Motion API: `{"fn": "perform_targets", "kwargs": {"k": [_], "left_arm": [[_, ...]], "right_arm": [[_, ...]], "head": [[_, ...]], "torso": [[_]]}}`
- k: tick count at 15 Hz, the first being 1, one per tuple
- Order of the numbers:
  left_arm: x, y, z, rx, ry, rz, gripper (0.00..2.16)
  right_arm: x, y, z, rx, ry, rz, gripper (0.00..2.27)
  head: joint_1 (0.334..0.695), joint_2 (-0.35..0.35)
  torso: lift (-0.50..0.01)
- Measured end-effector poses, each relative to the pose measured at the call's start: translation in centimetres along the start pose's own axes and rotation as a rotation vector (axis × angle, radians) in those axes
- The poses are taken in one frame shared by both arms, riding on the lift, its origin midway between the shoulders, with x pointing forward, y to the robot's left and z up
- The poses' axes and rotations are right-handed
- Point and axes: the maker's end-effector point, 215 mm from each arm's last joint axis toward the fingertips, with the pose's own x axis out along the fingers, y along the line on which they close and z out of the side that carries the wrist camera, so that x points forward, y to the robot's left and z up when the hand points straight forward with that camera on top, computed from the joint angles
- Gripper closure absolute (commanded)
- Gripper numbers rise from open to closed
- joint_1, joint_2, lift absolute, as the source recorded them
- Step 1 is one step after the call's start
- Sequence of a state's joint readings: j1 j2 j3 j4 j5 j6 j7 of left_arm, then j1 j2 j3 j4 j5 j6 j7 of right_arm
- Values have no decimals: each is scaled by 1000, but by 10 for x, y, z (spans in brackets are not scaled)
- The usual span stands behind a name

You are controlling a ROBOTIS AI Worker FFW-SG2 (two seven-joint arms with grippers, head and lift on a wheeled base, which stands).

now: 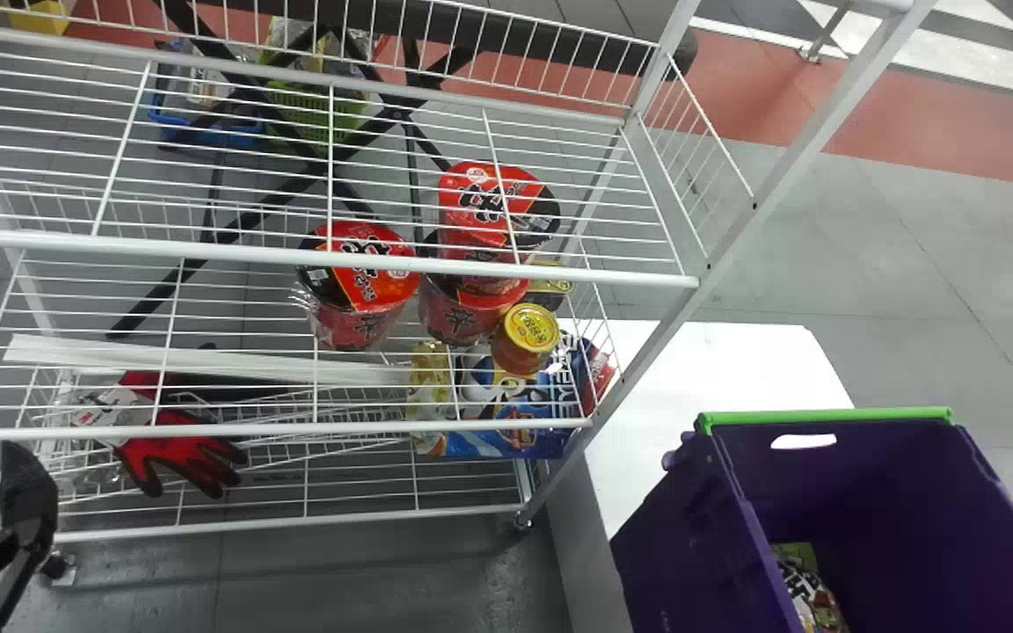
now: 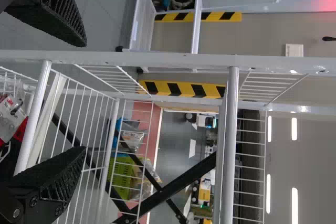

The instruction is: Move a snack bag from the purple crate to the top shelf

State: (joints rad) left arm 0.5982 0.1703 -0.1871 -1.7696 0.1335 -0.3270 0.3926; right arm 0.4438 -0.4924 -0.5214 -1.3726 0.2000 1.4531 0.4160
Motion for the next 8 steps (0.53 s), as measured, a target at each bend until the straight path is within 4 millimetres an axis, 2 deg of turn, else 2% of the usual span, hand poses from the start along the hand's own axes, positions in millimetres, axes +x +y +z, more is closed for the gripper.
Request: {"fn": "perform_targets", "kwargs": {"k": [3, 8], "left_arm": [[0, 1, -1, -3, -2, 1, 117], [3, 3, -3, -10, -5, 4, 117]], "right_arm": [[9, 3, 10, -58, -20, -23, 194], [28, 25, 17, -149, -61, -17, 194]], "head": [[695, -350], [695, -350]], "torso": [[-454], [-454]]}}
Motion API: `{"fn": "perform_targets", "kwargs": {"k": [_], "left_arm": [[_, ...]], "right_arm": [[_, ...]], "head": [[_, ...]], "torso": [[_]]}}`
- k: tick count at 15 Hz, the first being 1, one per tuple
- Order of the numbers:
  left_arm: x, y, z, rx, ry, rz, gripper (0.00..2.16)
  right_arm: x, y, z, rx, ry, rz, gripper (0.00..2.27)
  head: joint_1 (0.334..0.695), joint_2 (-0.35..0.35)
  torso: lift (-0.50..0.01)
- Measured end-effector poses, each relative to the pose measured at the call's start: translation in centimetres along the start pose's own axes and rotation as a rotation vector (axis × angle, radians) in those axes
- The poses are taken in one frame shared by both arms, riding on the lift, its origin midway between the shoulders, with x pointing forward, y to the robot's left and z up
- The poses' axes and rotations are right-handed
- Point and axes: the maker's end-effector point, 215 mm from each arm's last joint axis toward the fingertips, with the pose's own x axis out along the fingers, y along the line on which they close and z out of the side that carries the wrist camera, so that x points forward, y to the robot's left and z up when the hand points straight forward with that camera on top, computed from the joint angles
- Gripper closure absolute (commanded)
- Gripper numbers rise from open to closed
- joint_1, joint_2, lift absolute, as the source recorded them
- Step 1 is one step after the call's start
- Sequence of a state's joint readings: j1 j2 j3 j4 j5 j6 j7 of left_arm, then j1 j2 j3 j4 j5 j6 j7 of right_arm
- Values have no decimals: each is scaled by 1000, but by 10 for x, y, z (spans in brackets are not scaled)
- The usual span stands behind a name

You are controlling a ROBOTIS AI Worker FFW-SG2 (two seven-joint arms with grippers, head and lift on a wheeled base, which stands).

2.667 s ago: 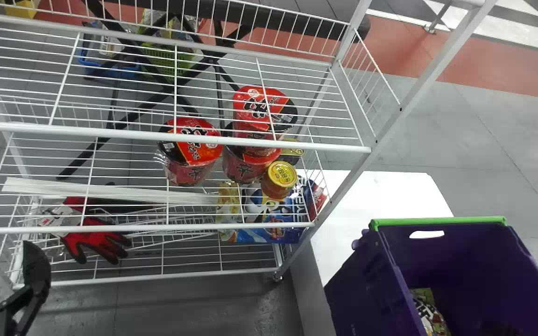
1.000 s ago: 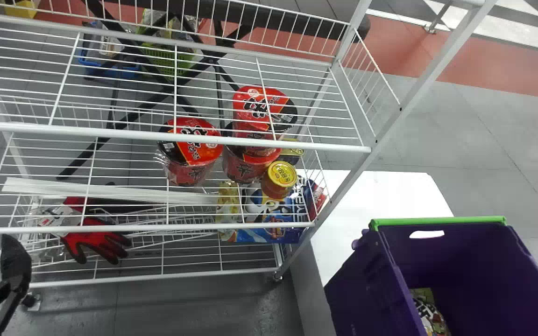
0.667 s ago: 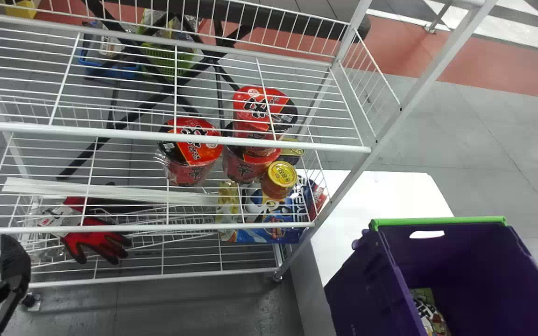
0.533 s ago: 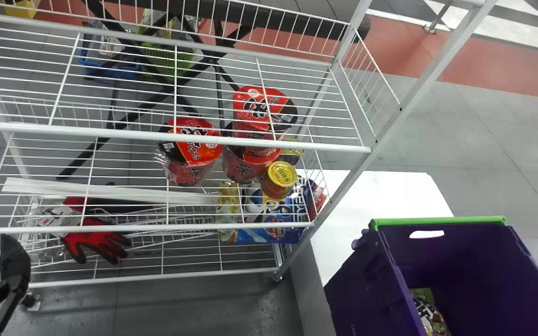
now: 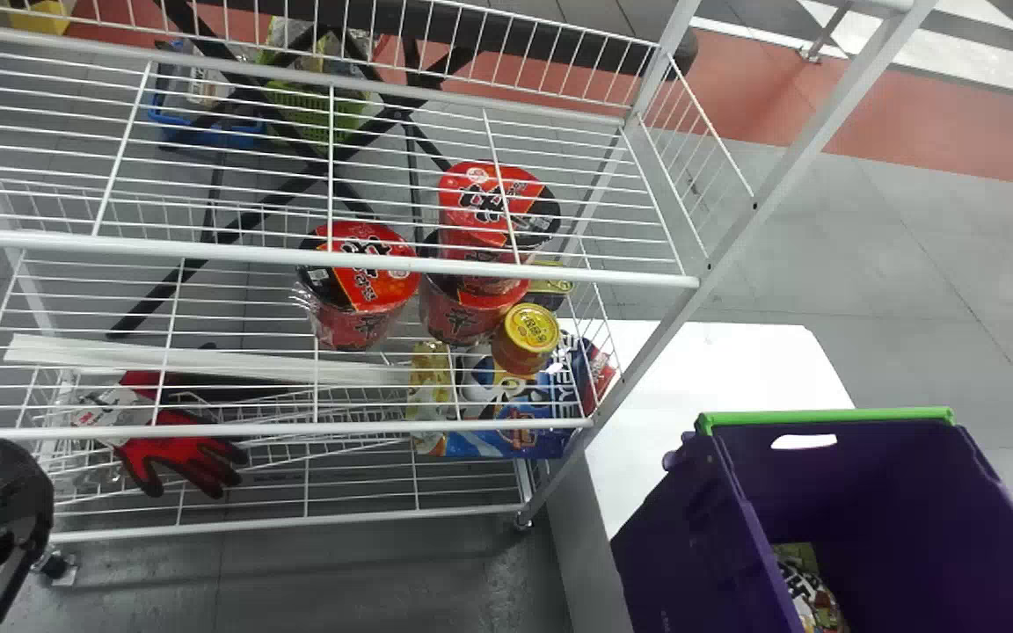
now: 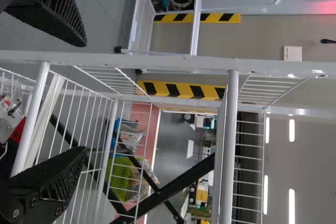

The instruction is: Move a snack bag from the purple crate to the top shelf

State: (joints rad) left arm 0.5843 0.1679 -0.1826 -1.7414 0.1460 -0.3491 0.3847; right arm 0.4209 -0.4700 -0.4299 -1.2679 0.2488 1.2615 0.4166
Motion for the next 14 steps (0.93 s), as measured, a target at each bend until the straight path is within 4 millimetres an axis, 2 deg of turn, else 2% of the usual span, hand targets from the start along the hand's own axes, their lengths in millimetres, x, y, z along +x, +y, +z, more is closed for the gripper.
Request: {"fn": "perform_targets", "kwargs": {"k": [6, 11, 14], "left_arm": [[4, 3, -4, -6, 2, 0, 117], [6, 5, -4, -6, 0, 3, 117], [6, 5, -4, -5, 1, 2, 117]], "right_arm": [[24, 25, 16, -89, -83, 24, 194], [28, 33, 23, -107, -112, 35, 208], [29, 37, 22, -106, -112, 41, 404]], "head": [[695, -350], [695, -350], [695, -350]], "torso": [[-454], [-454], [-454]]}}
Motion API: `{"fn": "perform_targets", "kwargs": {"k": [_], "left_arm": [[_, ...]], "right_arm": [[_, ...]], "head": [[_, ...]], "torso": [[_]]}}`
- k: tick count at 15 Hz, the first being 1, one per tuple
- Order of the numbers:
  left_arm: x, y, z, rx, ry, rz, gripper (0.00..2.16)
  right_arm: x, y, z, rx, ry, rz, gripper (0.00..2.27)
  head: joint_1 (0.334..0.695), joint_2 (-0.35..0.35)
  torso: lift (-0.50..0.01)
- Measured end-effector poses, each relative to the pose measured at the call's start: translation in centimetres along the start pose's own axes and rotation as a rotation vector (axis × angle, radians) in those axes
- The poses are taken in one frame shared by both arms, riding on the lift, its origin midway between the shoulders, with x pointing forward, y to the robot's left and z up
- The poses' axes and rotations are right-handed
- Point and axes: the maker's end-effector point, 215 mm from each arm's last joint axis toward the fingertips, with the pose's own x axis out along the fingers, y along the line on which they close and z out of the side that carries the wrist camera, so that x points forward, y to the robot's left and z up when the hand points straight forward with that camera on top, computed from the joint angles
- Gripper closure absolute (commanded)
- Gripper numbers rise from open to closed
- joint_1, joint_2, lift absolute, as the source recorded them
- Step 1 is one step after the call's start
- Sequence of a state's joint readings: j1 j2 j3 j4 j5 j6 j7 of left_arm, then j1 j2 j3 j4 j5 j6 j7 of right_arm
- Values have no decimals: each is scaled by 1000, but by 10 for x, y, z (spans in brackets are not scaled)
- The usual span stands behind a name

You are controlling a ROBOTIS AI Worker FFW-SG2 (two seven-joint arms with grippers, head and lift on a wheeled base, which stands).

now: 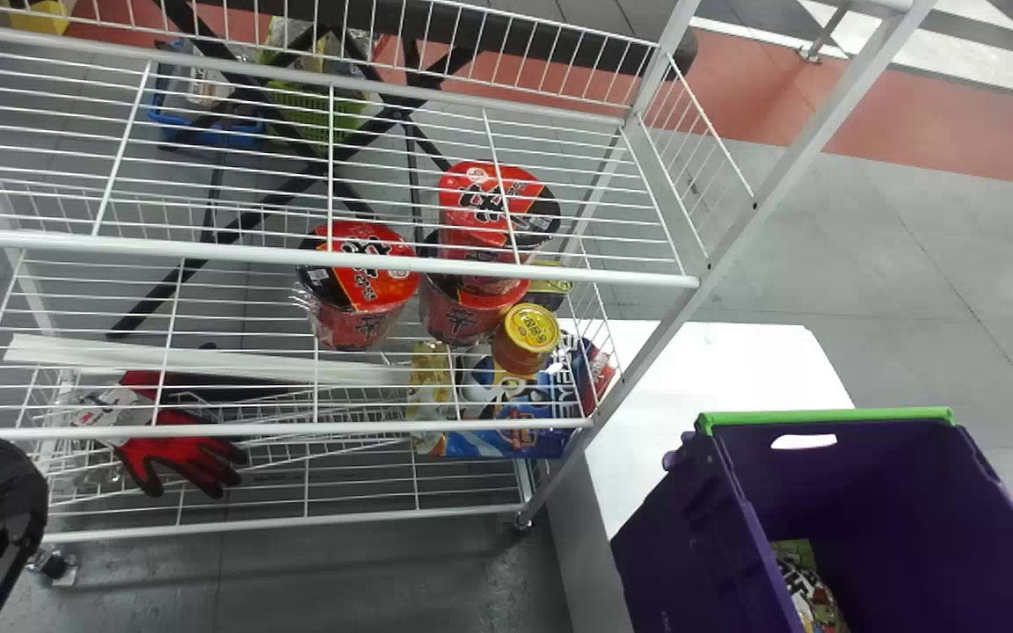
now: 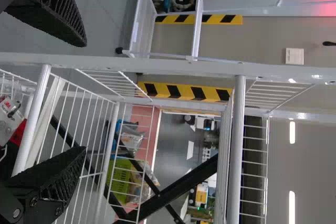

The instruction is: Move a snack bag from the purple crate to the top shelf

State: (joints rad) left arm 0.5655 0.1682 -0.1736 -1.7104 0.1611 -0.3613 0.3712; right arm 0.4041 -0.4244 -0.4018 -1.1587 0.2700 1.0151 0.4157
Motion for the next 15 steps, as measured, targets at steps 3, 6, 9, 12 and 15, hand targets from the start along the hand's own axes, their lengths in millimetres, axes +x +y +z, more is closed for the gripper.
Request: {"fn": "perform_targets", "kwargs": {"k": [3, 6, 9, 12, 15], "left_arm": [[0, 0, 0, 1, 0, 0, 117], [0, 0, 1, 0, -1, 0, 117], [0, -1, 2, -2, -3, 0, 117], [-1, 0, 2, -2, -3, 0, 117], [-1, 0, 3, -5, -9, 1, 117]], "right_arm": [[1, 5, 1, 1, -4, 8, 400], [3, 12, 6, -3, -24, 19, 289], [2, 23, 12, 8, -52, 68, 161], [-2, 24, 13, 62, -76, 125, 161], [-2, 18, 9, 52, -72, 115, 218]], "head": [[695, -350], [695, -350], [695, -350], [695, -350], [695, -350]], "torso": [[-454], [-454], [-454], [-454], [-454]]}}
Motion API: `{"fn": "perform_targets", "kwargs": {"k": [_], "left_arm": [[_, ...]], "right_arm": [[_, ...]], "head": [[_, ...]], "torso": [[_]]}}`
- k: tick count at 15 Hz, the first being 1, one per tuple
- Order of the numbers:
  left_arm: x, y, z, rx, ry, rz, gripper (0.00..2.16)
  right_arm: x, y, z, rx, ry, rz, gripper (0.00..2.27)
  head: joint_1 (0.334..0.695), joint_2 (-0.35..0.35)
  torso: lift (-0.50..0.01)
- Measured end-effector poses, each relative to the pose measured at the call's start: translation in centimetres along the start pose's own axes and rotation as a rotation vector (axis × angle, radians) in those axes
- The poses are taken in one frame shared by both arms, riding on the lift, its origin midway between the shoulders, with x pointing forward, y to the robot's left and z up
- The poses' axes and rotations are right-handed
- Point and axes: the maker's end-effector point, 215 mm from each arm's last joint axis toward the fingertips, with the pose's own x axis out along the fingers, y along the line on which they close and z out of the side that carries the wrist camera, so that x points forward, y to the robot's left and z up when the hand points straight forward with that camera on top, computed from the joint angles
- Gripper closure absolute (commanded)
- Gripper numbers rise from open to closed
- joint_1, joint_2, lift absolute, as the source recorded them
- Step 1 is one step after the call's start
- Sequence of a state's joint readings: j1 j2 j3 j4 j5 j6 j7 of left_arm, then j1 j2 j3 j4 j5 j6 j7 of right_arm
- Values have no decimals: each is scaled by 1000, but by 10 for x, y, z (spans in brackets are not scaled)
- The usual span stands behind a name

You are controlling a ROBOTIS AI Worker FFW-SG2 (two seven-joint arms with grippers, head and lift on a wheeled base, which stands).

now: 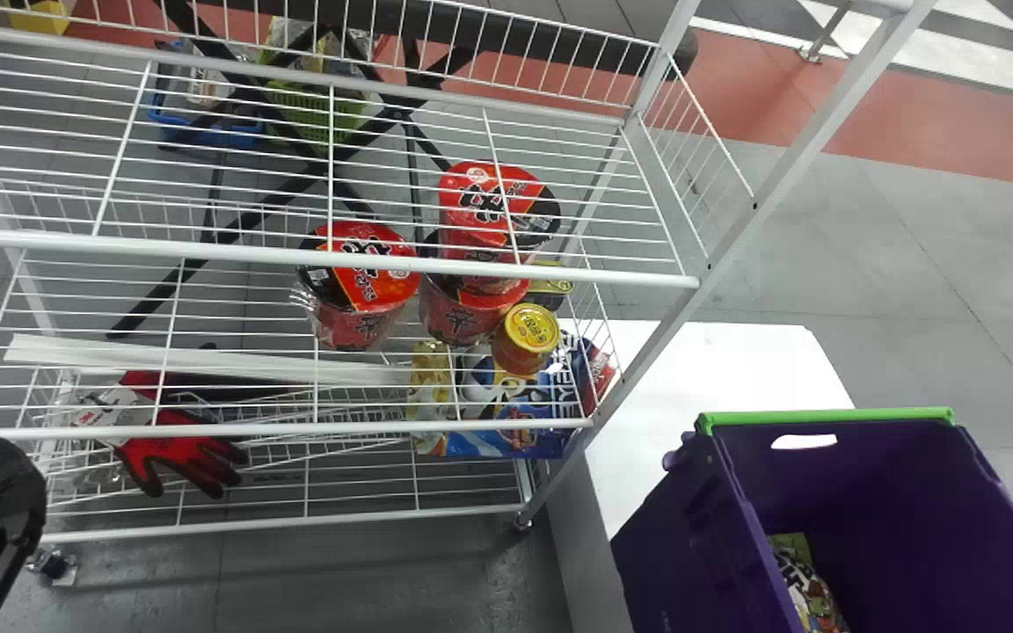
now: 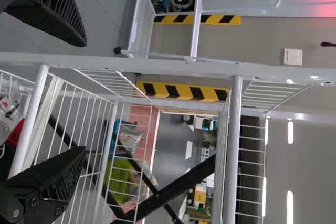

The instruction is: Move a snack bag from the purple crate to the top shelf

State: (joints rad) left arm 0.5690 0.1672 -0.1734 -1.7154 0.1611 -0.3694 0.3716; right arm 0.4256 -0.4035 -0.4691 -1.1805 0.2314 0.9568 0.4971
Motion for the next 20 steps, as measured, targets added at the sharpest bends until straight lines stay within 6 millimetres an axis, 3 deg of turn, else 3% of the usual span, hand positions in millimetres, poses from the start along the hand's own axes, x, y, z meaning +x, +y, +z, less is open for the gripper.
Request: {"fn": "perform_targets", "kwargs": {"k": [3, 6, 10, 13, 15, 17, 20], "left_arm": [[0, 0, -1, 0, -1, 0, 117], [0, 2, -2, 1, 0, 2, 117], [0, 2, -3, 1, 2, 0, 117], [0, 3, -3, -4, -3, 2, 117], [0, 3, -2, -4, -5, 2, 117], [0, 3, -1, -5, -7, 1, 117], [0, 3, 0, -7, -8, 2, 117]], "right_arm": [[3, -1, -6, -29, 18, -16, 407], [5, 2, -7, -49, 21, -12, 414], [7, 5, -8, -52, 22, -9, 1011], [6, 4, -11, -44, 32, -8, 1328], [5, 6, -11, -40, 34, -6, 1416], [2, 13, -11, -34, 39, 28, 1703], [-9, 17, -10, -12, 32, 84, 1717]], "head": [[695, -350], [695, -350], [695, -350], [695, -350], [695, -350], [695, -350], [695, -350]], "torso": [[-454], [-454], [-454], [-454], [-454], [-454], [-454]]}}
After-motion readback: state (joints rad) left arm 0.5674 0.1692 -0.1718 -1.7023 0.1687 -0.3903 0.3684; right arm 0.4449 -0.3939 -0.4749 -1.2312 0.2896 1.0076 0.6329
